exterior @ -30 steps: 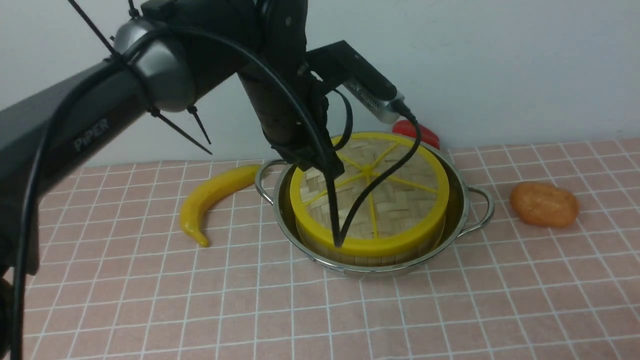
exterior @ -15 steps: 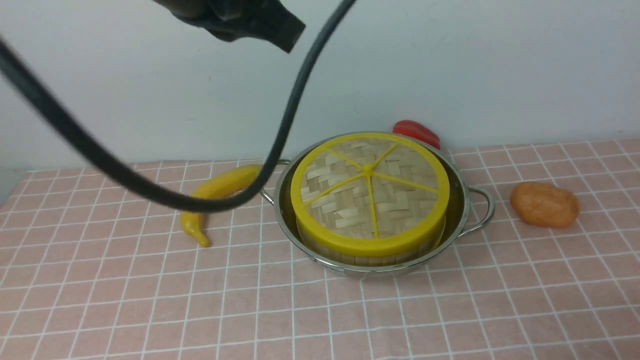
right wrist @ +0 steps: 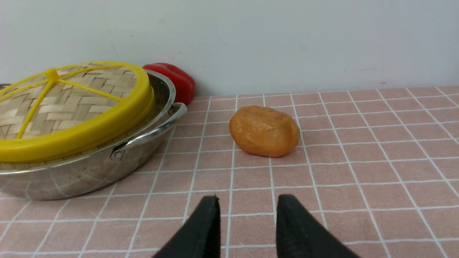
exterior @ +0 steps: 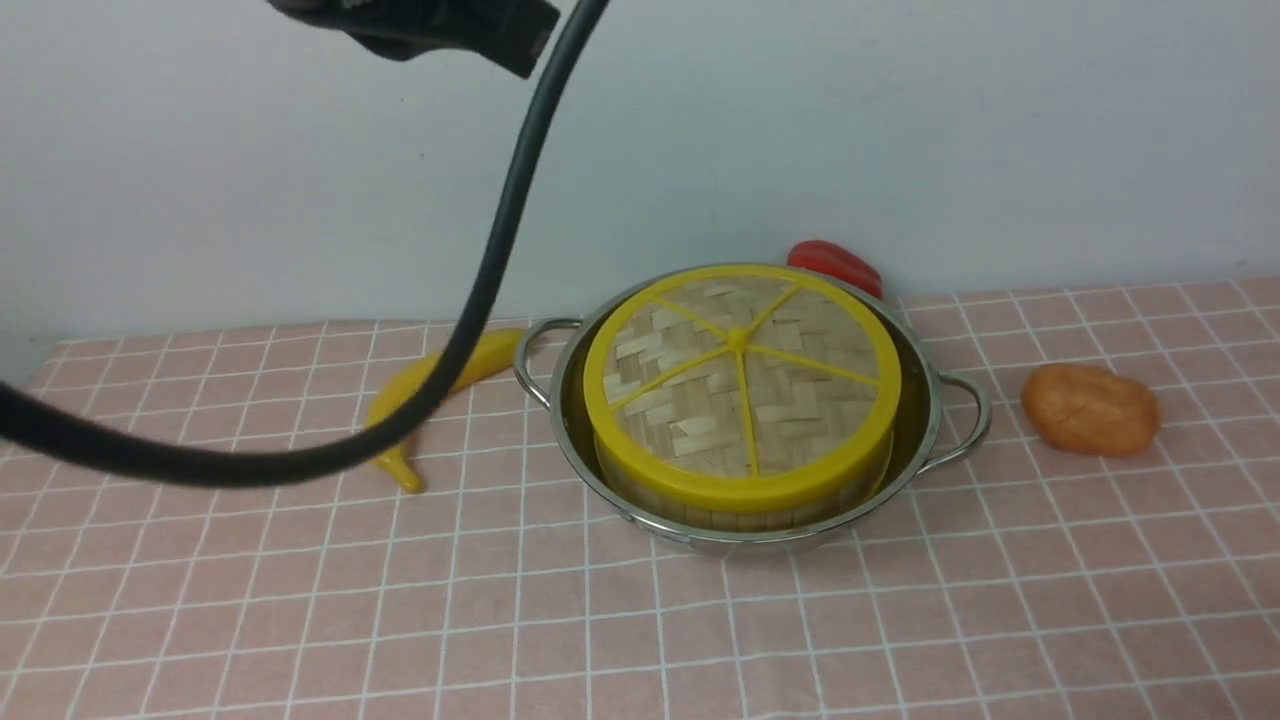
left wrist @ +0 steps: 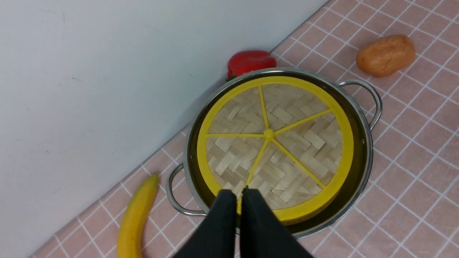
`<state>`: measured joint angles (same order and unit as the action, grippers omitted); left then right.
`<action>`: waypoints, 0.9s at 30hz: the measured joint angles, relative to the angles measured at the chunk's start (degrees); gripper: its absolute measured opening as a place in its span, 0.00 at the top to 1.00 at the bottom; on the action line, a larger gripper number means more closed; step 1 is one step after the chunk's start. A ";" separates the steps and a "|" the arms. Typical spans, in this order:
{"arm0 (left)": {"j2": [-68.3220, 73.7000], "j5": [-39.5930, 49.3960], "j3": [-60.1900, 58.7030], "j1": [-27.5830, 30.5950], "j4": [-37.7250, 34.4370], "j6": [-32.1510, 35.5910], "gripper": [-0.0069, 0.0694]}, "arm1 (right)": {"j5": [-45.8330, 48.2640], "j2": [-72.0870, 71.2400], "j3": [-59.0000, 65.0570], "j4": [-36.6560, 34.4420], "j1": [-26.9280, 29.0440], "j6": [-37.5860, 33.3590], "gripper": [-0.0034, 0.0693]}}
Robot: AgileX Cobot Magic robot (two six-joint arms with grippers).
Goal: Place the steamer in the pot on the pink tablecloth, and put the lid on the steamer.
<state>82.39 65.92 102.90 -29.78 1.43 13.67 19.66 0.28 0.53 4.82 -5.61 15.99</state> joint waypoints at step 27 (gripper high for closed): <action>-78.05 -54.60 -102.36 37.97 -19.38 13.50 0.84 | 0.00 0.00 0.00 0.00 0.00 0.00 0.62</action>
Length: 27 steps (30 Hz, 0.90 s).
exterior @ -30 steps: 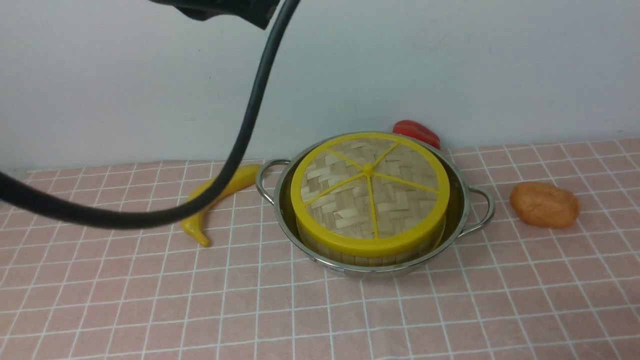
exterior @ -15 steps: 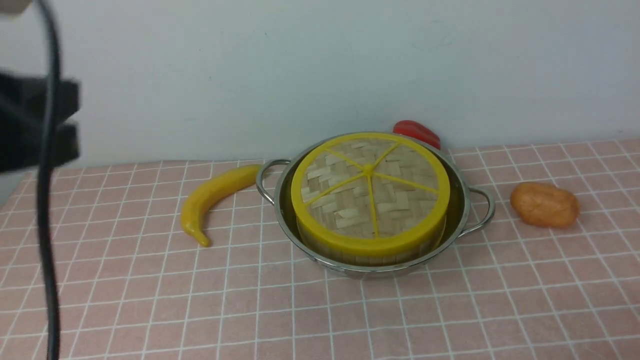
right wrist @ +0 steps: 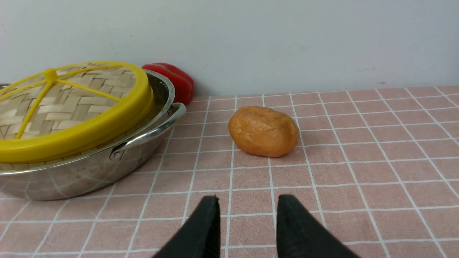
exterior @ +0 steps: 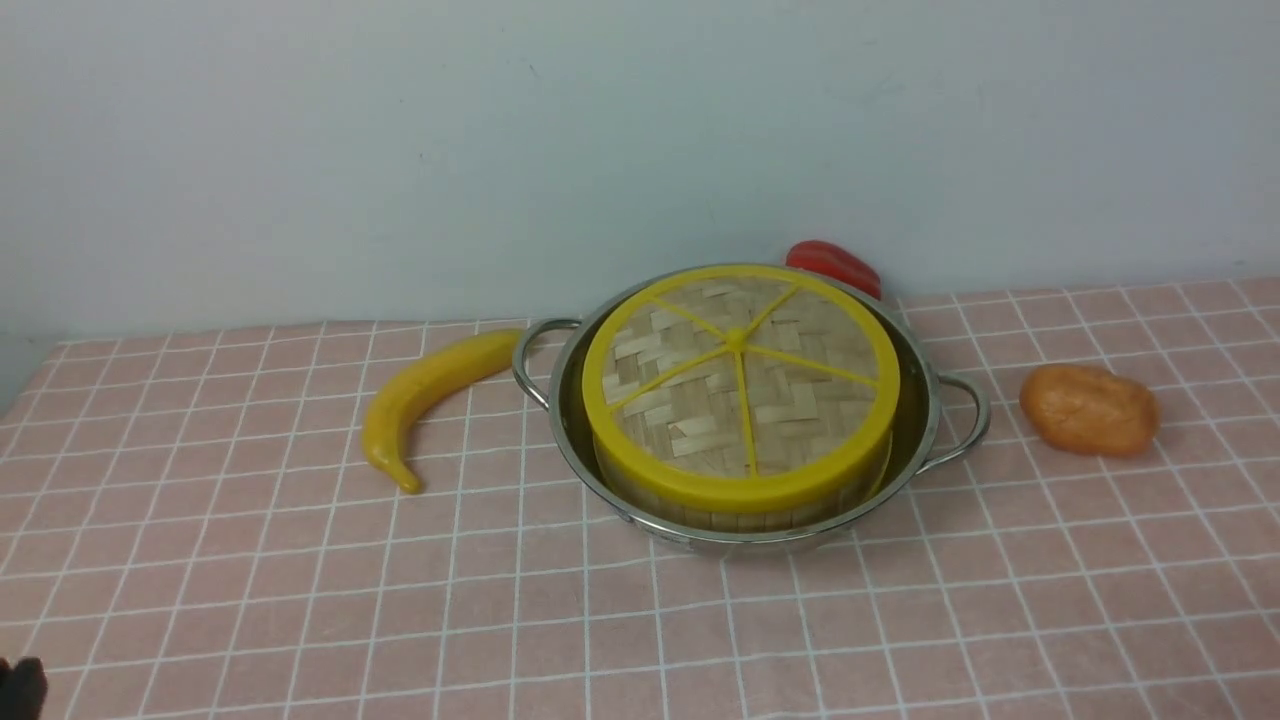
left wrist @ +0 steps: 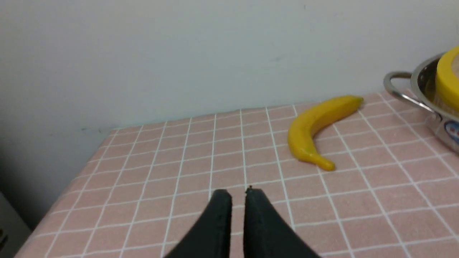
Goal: Place the steamer in the pot on the pink tablecloth, and put the lid on the steamer.
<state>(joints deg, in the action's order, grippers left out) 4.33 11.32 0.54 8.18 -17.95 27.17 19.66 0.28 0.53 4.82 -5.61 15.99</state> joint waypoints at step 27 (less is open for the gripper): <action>-4.25 8.74 -0.95 0.04 2.51 -1.33 0.78 | -0.13 0.00 0.00 0.00 0.00 0.00 0.62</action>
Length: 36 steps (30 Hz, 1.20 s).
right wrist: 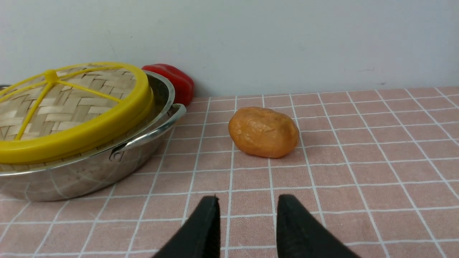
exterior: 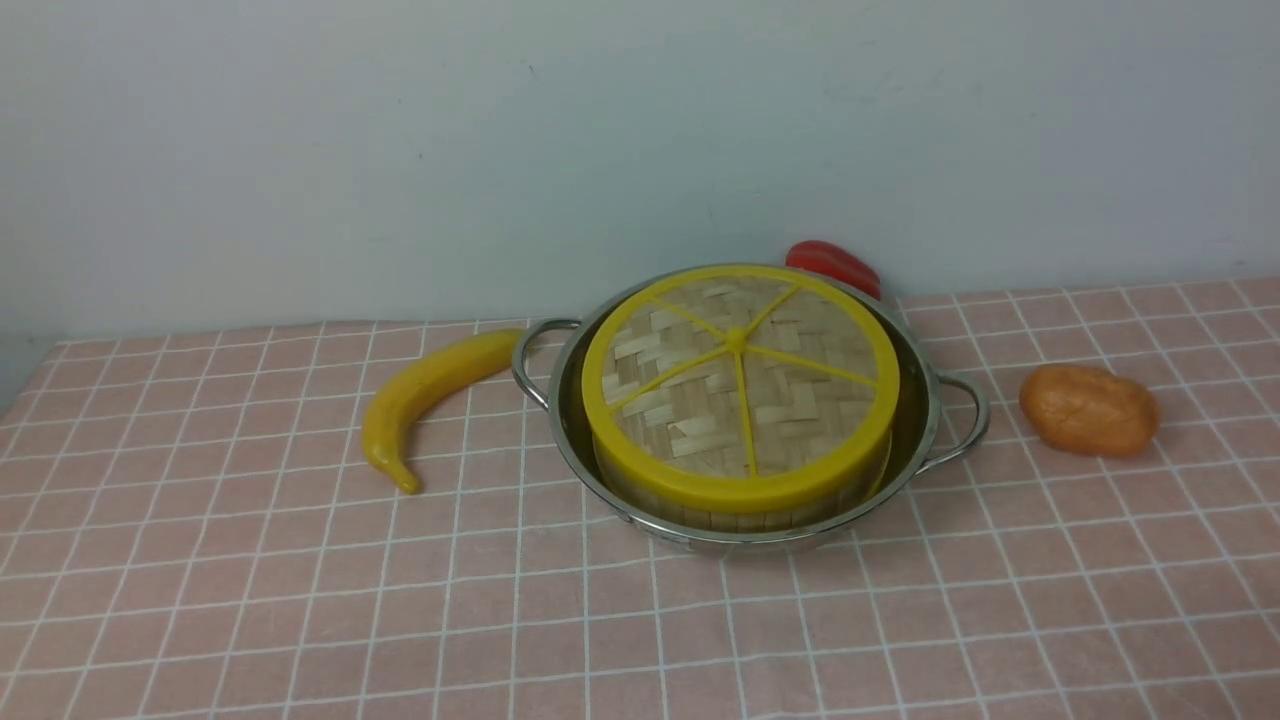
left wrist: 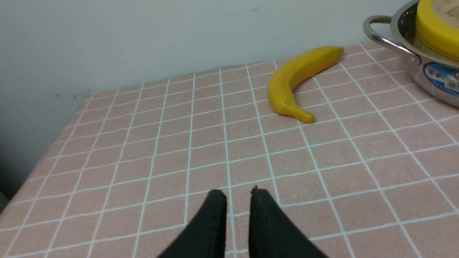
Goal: Place the steamer in the pot on the pink tablecloth, and put the lid on the steamer.
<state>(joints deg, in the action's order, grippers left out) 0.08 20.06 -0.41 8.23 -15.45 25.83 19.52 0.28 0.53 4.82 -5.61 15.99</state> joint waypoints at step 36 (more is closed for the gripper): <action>0.00 0.00 0.00 0.00 0.05 -0.02 0.70 | 0.00 0.00 0.00 0.00 0.00 0.00 0.62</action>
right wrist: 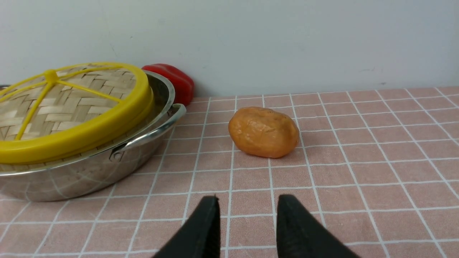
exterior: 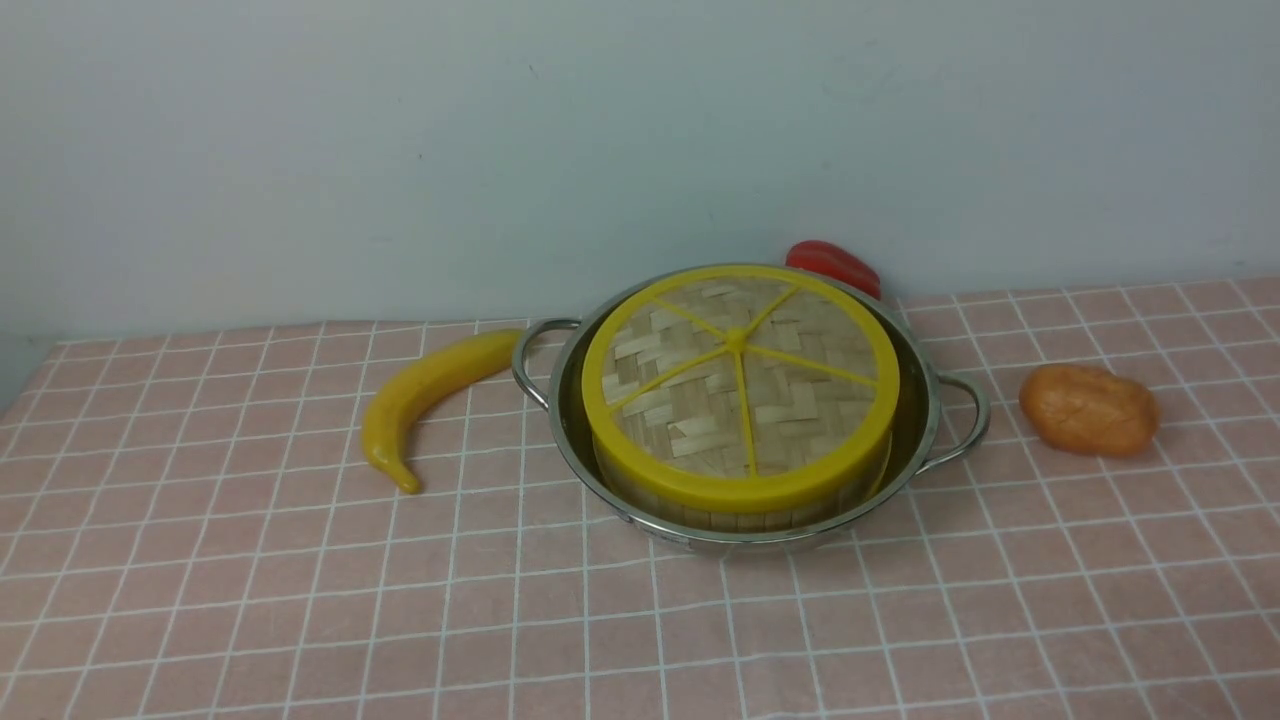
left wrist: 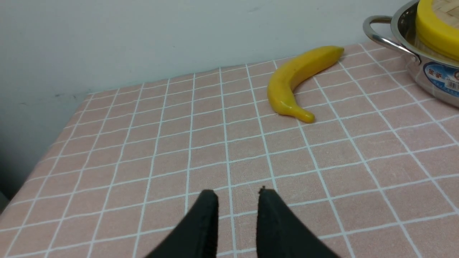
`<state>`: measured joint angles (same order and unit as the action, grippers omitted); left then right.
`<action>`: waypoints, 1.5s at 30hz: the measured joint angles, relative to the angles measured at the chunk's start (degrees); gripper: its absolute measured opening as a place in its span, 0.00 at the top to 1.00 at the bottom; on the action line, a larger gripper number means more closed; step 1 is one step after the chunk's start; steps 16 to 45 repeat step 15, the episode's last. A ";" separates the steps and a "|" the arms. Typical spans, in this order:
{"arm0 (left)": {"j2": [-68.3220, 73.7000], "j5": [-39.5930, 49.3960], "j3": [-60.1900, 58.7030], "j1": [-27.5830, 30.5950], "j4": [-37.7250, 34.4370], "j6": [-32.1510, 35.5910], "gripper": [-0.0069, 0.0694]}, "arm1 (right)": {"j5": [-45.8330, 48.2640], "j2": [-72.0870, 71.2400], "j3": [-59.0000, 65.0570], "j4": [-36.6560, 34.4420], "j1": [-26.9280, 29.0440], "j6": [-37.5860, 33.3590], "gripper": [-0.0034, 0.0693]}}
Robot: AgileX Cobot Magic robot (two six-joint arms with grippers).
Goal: Place the steamer in the pot on the pink tablecloth, and put the lid on the steamer.
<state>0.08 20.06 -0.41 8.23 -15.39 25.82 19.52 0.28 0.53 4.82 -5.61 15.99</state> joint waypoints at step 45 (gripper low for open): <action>0.00 0.00 0.00 0.00 0.00 0.00 0.68 | 0.00 0.00 0.00 0.00 0.00 0.00 0.62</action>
